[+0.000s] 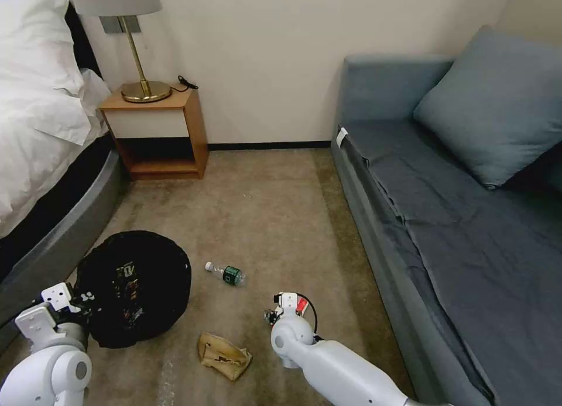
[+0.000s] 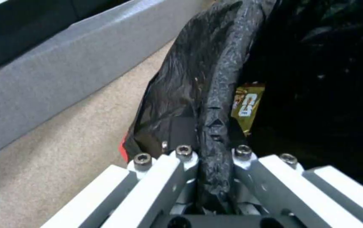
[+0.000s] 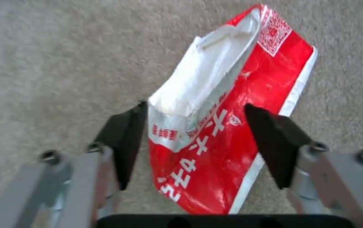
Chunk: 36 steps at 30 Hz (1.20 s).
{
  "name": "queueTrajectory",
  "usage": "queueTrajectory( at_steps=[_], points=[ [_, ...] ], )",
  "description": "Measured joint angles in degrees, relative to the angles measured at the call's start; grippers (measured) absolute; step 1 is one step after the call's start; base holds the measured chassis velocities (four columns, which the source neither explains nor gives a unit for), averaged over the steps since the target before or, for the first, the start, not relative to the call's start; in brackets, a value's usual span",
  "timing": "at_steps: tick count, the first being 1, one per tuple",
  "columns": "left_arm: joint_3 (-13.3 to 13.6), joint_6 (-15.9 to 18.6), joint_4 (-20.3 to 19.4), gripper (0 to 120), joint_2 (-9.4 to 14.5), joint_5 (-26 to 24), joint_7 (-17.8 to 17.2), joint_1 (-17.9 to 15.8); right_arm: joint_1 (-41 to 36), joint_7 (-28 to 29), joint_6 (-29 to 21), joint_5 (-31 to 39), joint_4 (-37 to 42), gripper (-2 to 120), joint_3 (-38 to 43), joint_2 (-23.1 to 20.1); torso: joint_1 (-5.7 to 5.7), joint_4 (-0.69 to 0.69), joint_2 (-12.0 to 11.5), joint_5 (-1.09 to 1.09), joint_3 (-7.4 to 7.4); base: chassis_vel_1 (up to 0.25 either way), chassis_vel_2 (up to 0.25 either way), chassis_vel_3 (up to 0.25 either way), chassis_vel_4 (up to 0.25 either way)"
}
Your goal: Pick up the trash bin, then pick up the garbage on the floor and place it into the trash bin.
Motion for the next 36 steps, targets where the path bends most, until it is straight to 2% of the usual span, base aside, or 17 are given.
queueTrajectory(
  at_steps=[1,4,6,9,11,13,15,25,31,36],
  points=[
    [-0.1,0.0,0.0,2,0.1,0.0,0.1,0.1,-0.1,-0.3,0.4,-0.6,-0.9,54,-0.2,0.3,0.0,0.0,0.0,0.0,0.0,0.0,0.0,0.0,0.0],
    [-0.2,-0.1,0.1,2,0.1,0.0,0.1,0.1,-0.1,-0.7,0.8,-1.1,-1.7,47,-0.2,0.5,0.0,0.0,0.0,0.0,0.0,0.0,0.0,0.0,0.0],
    [-0.2,-0.2,0.3,2,0.1,0.0,0.2,0.1,-0.1,-1.1,1.3,-1.8,-2.7,35,-0.4,0.6,0.0,0.0,0.0,0.0,0.0,0.0,0.0,0.0,0.0],
    [-0.2,-0.3,0.3,2,0.1,0.0,0.2,0.1,-0.1,-1.4,1.6,-2.2,-3.0,28,-0.5,0.5,0.0,0.0,0.0,0.0,0.0,0.0,0.0,0.0,0.0],
    [-0.2,-0.3,0.5,2,0.1,0.0,0.2,0.1,-0.1,-1.8,2.0,-2.7,-3.4,17,-0.6,0.3,0.0,0.0,0.0,0.0,0.0,0.0,0.0,0.0,0.0],
    [-0.2,-0.3,0.5,2,0.1,0.0,0.2,0.1,-0.1,-1.9,2.1,-2.8,-3.5,14,-0.6,0.2,0.0,0.0,0.0,0.0,0.0,0.0,0.0,0.0,0.0],
    [-0.2,-0.3,0.5,2,0.0,0.0,0.3,0.1,-0.3,-2.2,2.4,-3.1,-3.6,3,-0.8,-0.1,0.0,0.0,0.0,0.0,0.0,0.0,0.0,0.0,0.0],
    [-0.2,-0.3,0.7,2,-0.2,0.0,0.3,-0.1,-0.7,-2.4,2.8,-3.6,-0.9,0,-1.3,-2.1,0.0,0.0,0.0,0.01,0.0,0.0,0.0,0.0,0.0],
    [0.0,-0.3,0.7,2,-0.3,0.1,0.3,-0.5,-0.7,-1.9,3.1,-4.0,7.9,0,-0.6,-5.9,0.0,0.0,0.0,0.01,0.0,0.0,0.0,0.0,0.0],
    [0.2,-0.1,0.5,2,-0.3,0.1,0.3,-0.8,1.5,-2.3,5.1,-2.8,21.0,0,1.5,-10.4,0.0,-0.02,0.0,0.01,0.0,0.0,0.0,0.0,0.0]
  ],
)
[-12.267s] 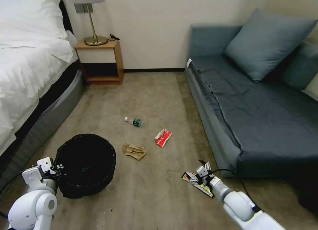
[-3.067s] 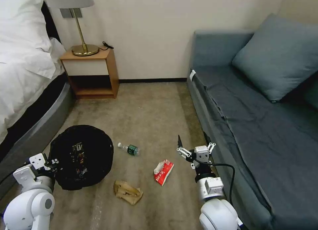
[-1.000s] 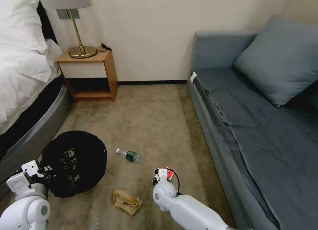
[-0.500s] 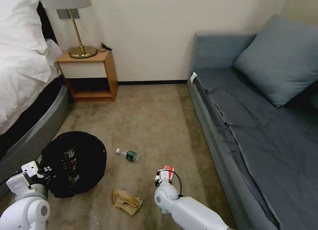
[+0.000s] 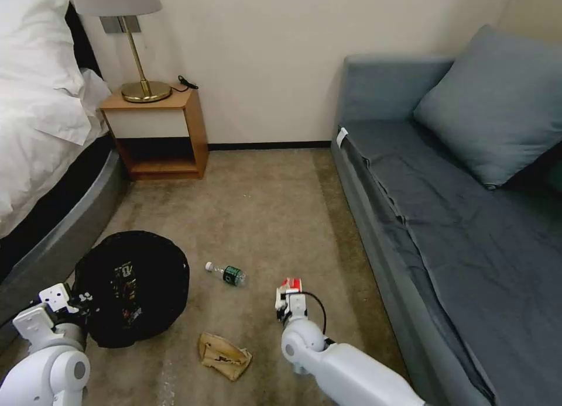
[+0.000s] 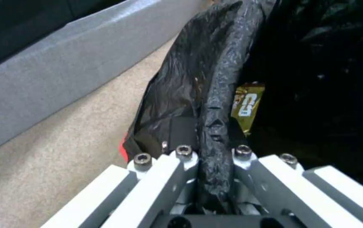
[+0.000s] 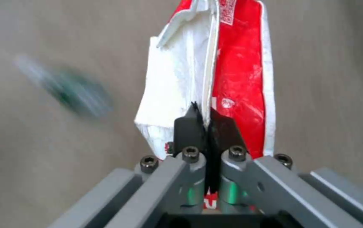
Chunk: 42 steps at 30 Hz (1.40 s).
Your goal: Pick up the trash bin, then pick up the garbage on the floor and place it into the trash bin.
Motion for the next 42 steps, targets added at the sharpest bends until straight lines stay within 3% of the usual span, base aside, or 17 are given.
queueTrajectory(
  at_steps=[1,5,10,17,23,33,37,42],
  points=[
    [0.1,0.0,-0.1,2,0.0,0.0,0.0,0.0,1.9,0.1,0.4,1.8,5.7,0,0.1,-1.0,0.0,0.0,0.0,-0.01,0.0,0.0,0.0,0.0,0.0],
    [0.6,0.1,-0.4,2,-0.1,0.0,0.0,0.0,7.0,1.5,0.9,6.9,15.9,0,-1.5,-0.5,0.0,0.01,0.0,-0.01,-0.01,0.0,0.0,0.0,0.0],
    [1.0,0.3,-0.8,2,-0.2,0.0,0.0,0.0,14.2,2.7,4.0,13.6,20.8,0,-8.7,4.1,0.0,0.03,0.0,-0.02,-0.01,0.0,0.0,0.0,0.0],
    [1.4,0.5,-1.5,2,-0.2,0.2,0.0,0.1,18.3,1.7,6.5,16.0,16.8,0,-18.7,9.0,0.0,0.03,0.0,-0.02,-0.01,0.0,0.0,0.0,0.0],
    [2.4,0.9,-2.4,2,-0.8,0.7,-0.1,0.2,19.1,1.3,8.2,13.8,7.3,0,-27.0,14.7,0.0,0.03,0.0,-0.02,-0.01,0.0,0.0,0.0,0.0],
    [2.8,0.9,-3.0,2,-1.3,1.2,-0.1,0.7,19.3,1.0,8.9,11.1,2.2,0,-30.7,17.0,0.0,0.02,0.0,-0.02,-0.01,0.0,0.0,0.0,0.0],
    [2.8,0.9,-3.1,2,-1.4,1.2,0.0,0.9,18.7,0.5,8.4,9.9,3.5,19,-30.5,15.8,0.0,0.01,0.0,-0.01,0.0,0.0,0.0,0.0,0.0],
    [2.9,0.8,-3.1,2,-1.5,1.3,0.0,0.8,18.2,0.0,8.4,8.9,4.1,33,-29.4,15.8,0.0,0.02,0.0,-0.01,0.0,0.0,0.0,0.0,0.0]
  ],
)
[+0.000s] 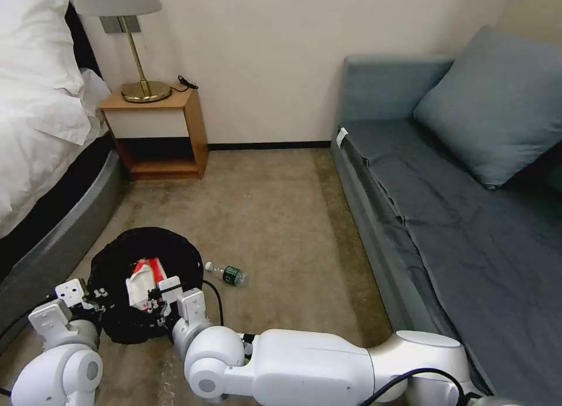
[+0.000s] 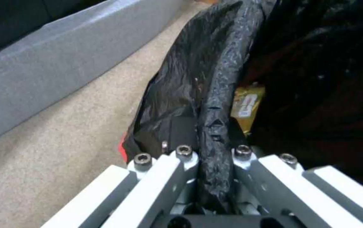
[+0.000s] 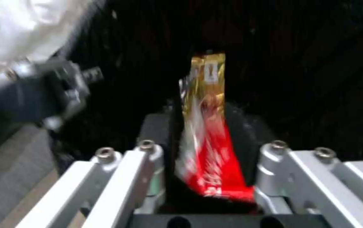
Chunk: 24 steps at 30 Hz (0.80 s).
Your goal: Pick up the trash bin, then pick up the garbage on the floor and place it into the trash bin.
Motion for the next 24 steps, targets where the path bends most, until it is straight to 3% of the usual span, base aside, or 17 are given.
queueTrajectory(
  at_steps=[4,5,9,11,15,16,17,20,21,24],
  points=[
    [-0.1,0.0,0.2,2,-0.1,0.1,0.0,-0.2,0.9,0.0,-0.1,-2.0,2.4,52,4.0,-0.5,0.0,0.01,0.0,0.01,0.0,0.0,0.0,0.0,0.0],
    [-0.1,0.0,0.2,2,-0.1,0.1,0.0,-0.2,0.9,0.0,-0.1,-2.0,2.4,52,4.0,-0.5,0.0,0.01,0.0,0.01,0.0,0.0,0.0,0.0,0.0],
    [-0.9,-0.1,1.0,2,0.3,0.0,0.0,-0.4,4.8,-2.6,-3.1,-6.0,7.1,71,10.7,-6.5,0.0,0.01,0.0,0.02,0.0,0.0,0.0,0.0,0.0],
    [-1.1,-0.1,1.1,2,0.4,-0.1,0.1,-0.5,5.4,-4.0,-3.6,-6.8,7.9,74,11.4,-8.3,0.0,0.0,0.0,0.03,0.0,0.0,0.0,0.0,0.0],
    [-1.5,-0.1,1.6,2,0.7,-0.3,0.1,-1.0,6.4,-15.2,-2.9,-12.3,9.6,92,10.7,-22.4,0.0,-0.01,0.0,0.02,0.0,0.0,0.0,0.0,0.0],
    [-1.5,-0.1,1.6,2,0.7,-0.3,0.1,-1.0,6.4,-15.2,-2.9,-12.3,9.6,92,10.7,-22.4,0.0,-0.01,0.0,0.02,0.0,0.0,0.0,0.0,0.0],
    [-1.6,-0.1,1.7,2,0.8,-0.3,0.1,-1.0,5.8,-19.6,-1.9,-14.3,9.7,96,9.4,-26.7,0.0,-0.04,0.0,0.03,0.0,0.0,0.0,0.0,0.0],
    [-1.6,-0.2,1.7,2,0.9,-0.3,0.3,-0.9,4.0,-28.9,0.8,-18.7,9.1,100,5.9,-32.0,0.0,-0.05,0.0,0.03,0.0,0.0,0.0,0.0,0.0],
    [-1.6,-0.2,1.7,2,0.9,-0.3,0.3,-0.9,4.0,-28.9,0.8,-18.7,9.1,100,5.9,-32.0,0.0,-0.05,0.0,0.03,0.0,0.0,0.0,0.0,0.0],
    [-1.8,-0.3,1.6,2,0.9,-0.3,0.1,-0.5,3.6,-37.3,6.1,-24.9,5.4,100,-0.5,-33.6,0.0,0.0,0.0,0.03,0.0,0.0,0.0,0.0,0.0]
  ],
)
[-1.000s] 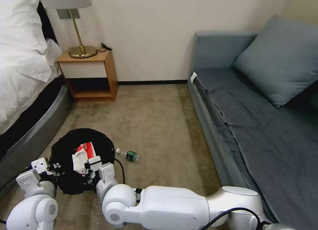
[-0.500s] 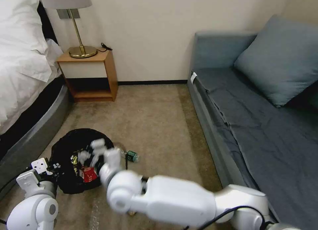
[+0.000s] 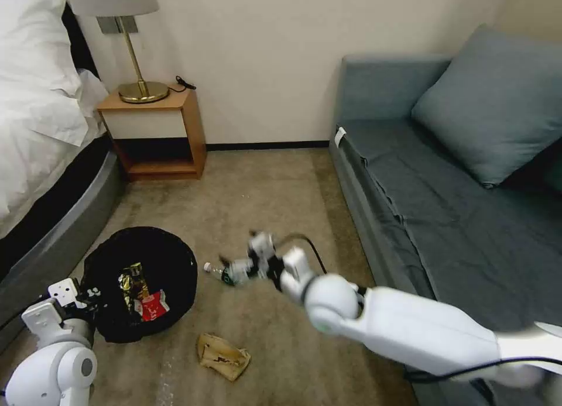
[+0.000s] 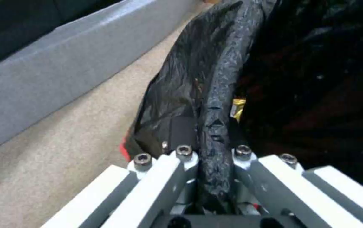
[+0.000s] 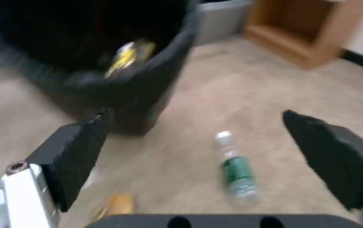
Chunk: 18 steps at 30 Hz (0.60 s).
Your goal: Pick up the trash bin, then pick up the garbage on the floor and place it into the trash bin.
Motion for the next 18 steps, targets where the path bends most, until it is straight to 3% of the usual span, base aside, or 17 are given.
queueTrajectory(
  at_steps=[4,9,18],
  points=[
    [-0.1,-0.1,-0.5,2,0.0,0.0,0.0,0.4,1.4,-2.8,4.0,-3.0,-4.9,100,-5.7,1.1,0.0,0.01,0.0,-0.01,0.0,0.0,0.0,0.0,0.0],
    [-0.8,-0.1,-1.2,2,0.0,-0.2,0.0,0.9,3.2,-2.3,6.7,-3.1,-12.4,100,-14.1,4.3,0.0,0.0,0.0,-0.02,0.0,0.0,0.0,0.0,0.0],
    [-1.4,-0.5,-1.9,2,-0.3,-0.8,0.0,1.7,2.7,0.1,8.0,0.6,-21.3,98,-23.0,11.4,0.0,0.0,0.0,-0.03,0.0,0.0,0.0,0.0,0.0]
  ],
)
